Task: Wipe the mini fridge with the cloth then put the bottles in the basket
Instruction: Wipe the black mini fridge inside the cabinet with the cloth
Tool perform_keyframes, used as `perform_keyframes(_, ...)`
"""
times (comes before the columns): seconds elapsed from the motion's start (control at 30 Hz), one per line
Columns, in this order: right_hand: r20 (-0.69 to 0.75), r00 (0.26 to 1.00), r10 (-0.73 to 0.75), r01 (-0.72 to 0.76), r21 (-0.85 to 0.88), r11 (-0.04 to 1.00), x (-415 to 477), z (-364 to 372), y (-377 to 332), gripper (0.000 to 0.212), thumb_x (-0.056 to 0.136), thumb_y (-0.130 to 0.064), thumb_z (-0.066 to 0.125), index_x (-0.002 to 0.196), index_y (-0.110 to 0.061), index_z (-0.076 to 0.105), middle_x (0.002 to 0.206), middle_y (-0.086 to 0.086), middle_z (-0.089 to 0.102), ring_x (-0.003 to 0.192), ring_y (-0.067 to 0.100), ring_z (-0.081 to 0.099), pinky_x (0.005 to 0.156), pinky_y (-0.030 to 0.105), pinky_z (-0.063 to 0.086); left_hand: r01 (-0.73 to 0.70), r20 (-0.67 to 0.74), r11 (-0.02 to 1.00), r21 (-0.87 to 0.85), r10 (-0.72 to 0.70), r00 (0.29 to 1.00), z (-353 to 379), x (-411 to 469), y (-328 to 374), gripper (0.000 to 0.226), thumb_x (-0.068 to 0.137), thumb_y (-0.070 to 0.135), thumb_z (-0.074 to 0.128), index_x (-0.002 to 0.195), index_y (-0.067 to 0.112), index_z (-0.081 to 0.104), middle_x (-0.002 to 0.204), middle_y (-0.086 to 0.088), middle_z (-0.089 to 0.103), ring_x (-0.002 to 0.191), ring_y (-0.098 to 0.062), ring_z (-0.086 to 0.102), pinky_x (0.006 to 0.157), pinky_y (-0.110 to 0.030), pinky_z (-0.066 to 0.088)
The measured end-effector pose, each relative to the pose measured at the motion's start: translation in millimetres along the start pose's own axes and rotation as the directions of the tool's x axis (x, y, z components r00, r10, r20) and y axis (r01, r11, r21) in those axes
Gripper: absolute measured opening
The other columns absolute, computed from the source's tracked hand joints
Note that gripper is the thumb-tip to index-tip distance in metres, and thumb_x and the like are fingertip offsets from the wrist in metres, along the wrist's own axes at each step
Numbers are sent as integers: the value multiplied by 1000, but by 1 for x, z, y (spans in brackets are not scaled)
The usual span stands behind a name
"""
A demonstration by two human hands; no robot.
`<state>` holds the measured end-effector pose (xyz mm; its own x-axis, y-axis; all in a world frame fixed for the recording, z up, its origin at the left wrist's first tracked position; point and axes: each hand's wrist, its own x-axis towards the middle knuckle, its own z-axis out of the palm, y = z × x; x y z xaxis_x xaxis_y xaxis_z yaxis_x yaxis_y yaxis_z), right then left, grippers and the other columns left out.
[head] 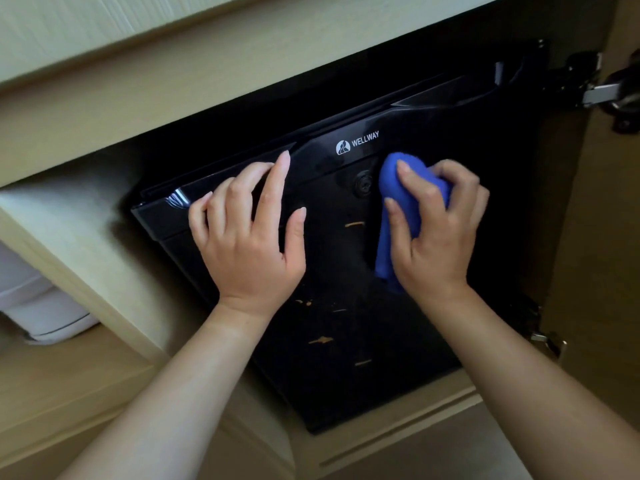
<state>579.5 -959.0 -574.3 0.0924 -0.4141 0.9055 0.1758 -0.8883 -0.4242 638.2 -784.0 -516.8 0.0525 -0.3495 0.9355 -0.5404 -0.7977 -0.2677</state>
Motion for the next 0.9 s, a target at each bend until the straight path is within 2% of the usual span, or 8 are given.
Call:
perform_keyframes(0.13,101,994,50,-50,-1,999,-19,-13,22,28,94,-35,49,120,-25,46,120,11,40,102,33,42,88,13,24,9,11,1000,-5,-9,1000,-2,1,2,45,93,34,52,135,18,51,122,-4,60,104,-22,52,91,-39,33)
perform_keyframes(0.23,34,990,134,-134,-4,991,-3,-11,10,28,92,-31,51,119,-25,45,117,20,47,100,35,45,85,18,26,13,67,999,-31,-11,998,-10,3,3,46,94,36,53,136,18,50,124,-3,59,105,-22,49,92,-38,31)
perform_keyframes(0.4,-76,991,108,-104,52,993,25,8,-28,28,93,-32,52,119,-28,44,117,16,48,101,28,45,86,18,30,-112,153,993,-41,117,981,-30,11,-28,41,95,35,53,133,18,54,119,-5,59,101,-23,46,88,-39,29)
perform_keyframes(0.5,-48,998,50,-48,58,997,2,14,-32,28,93,-33,51,120,-27,45,120,8,40,101,28,43,89,18,29,-48,131,998,-35,52,990,-29,6,-34,37,96,34,54,127,14,58,109,-13,58,95,-28,42,94,-41,32)
perform_keyframes(0.6,62,996,-64,62,41,997,-31,10,-18,27,95,-36,48,120,-26,47,119,6,36,100,29,40,90,27,33,70,88,997,-42,-66,994,-22,2,-24,34,95,35,54,122,15,61,104,-12,57,95,-28,41,102,-43,28)
perform_keyframes(0.67,106,992,-70,66,32,997,-38,6,-11,27,95,-38,46,119,-26,48,118,6,37,100,28,40,90,24,32,98,61,993,-65,-94,994,-20,4,-22,32,95,36,55,119,16,63,101,-12,57,94,-27,41,103,-43,28)
perform_keyframes(0.8,50,998,26,-28,48,998,-14,9,-30,27,94,-36,50,119,-29,48,119,4,37,102,25,39,91,13,27,110,31,989,-100,-107,994,-19,3,-22,31,94,35,59,117,15,65,95,-12,56,91,-26,41,101,-45,32)
perform_keyframes(0.9,-49,996,68,-65,55,996,15,16,-53,27,93,-32,54,118,-27,50,117,13,47,101,26,42,90,14,27,115,12,988,-107,-114,993,-18,2,-22,31,93,34,60,116,15,66,93,-12,55,90,-26,40,99,-46,33)
